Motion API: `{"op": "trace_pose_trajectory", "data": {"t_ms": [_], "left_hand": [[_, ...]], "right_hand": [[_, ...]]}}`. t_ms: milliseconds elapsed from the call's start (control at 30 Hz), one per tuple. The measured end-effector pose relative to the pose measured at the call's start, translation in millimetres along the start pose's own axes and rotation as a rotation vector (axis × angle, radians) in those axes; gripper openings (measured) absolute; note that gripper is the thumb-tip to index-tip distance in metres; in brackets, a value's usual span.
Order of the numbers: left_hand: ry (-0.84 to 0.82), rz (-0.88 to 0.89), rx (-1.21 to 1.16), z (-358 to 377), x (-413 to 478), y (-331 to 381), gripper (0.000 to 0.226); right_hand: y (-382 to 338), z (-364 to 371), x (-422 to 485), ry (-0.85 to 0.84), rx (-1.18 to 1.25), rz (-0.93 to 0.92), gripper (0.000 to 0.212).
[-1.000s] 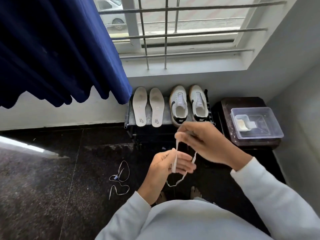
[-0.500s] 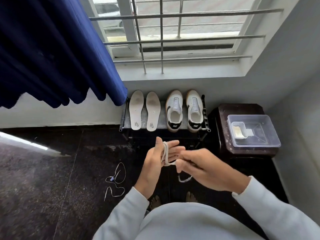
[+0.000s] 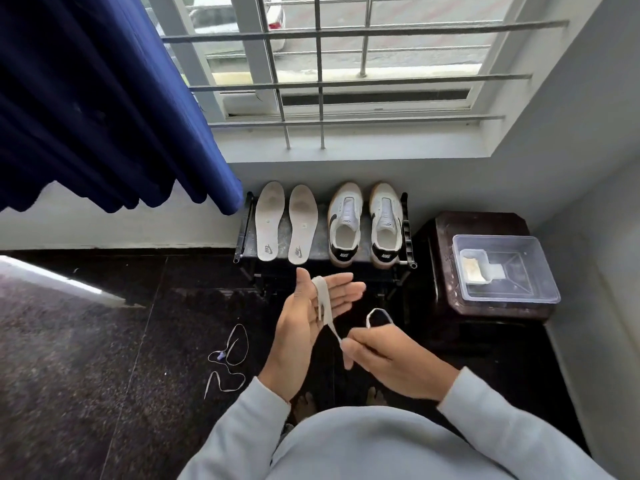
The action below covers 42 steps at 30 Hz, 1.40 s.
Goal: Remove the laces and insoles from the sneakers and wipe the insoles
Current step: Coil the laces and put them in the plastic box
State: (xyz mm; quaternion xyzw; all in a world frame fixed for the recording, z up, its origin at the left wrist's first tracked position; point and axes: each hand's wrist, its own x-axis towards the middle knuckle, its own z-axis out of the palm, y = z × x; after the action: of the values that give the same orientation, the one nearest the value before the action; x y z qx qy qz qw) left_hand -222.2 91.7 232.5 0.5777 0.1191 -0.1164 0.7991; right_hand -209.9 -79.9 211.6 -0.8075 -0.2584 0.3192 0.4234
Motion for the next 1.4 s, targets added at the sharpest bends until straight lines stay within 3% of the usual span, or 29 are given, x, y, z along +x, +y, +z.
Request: {"op": "trace_pose_trajectory", "data": {"t_ms": [167, 267, 367, 500, 600, 767, 900, 1000, 1067, 1133, 1200, 1400], "left_hand": [[0.011, -0.077, 0.273, 0, 0, -13, 0.076], [-0.123, -0.200, 0.252, 8, -3, -15, 0.095], [-0.231, -0.204, 0.108, 16, -8, -3, 0.099], [-0.140, -0.053, -0.071, 14, -15, 11, 0.096], [-0.050, -0.012, -0.004, 3, -9, 10, 0.090], [0.005, -0.048, 0.163, -7, -9, -2, 0.087], [-0.084, -0.127, 0.246, -6, -11, -9, 0.096], [-0.247, -0.162, 0.223, -2, -17, -3, 0.113], [-0.276, -0.134, 0.139, -1, -25, 4, 0.104], [-0.239, -0.081, 0.036, 1, -32, 12, 0.098], [-0.178, -0.014, -0.024, 0, -32, 15, 0.093], [-0.015, 0.022, 0.139, -15, -16, 9, 0.087]], "right_hand": [[-27, -32, 1, 0.084, 0.051, -0.115, 0.026], [-25, -56, 22, 0.228, 0.087, -0.095, 0.026], [-11, -61, 39, 0.215, 0.116, -0.019, 0.027], [10, -24, 29, 0.082, -0.028, 0.018, 0.018], [-5, -6, 5, 0.056, -0.013, 0.006, 0.034], [-41, -24, -5, 0.076, 0.024, -0.133, 0.027], [-50, -51, 19, 0.231, 0.075, -0.128, 0.026], [-37, -59, 40, 0.249, 0.082, -0.048, 0.027], [-23, -51, 47, 0.237, 0.057, 0.009, 0.024], [-7, -32, 44, 0.164, 0.016, 0.029, 0.015], [-3, -11, 30, 0.112, -0.053, -0.010, 0.020], [-34, 0, -12, 0.075, -0.036, -0.111, 0.027]]}}
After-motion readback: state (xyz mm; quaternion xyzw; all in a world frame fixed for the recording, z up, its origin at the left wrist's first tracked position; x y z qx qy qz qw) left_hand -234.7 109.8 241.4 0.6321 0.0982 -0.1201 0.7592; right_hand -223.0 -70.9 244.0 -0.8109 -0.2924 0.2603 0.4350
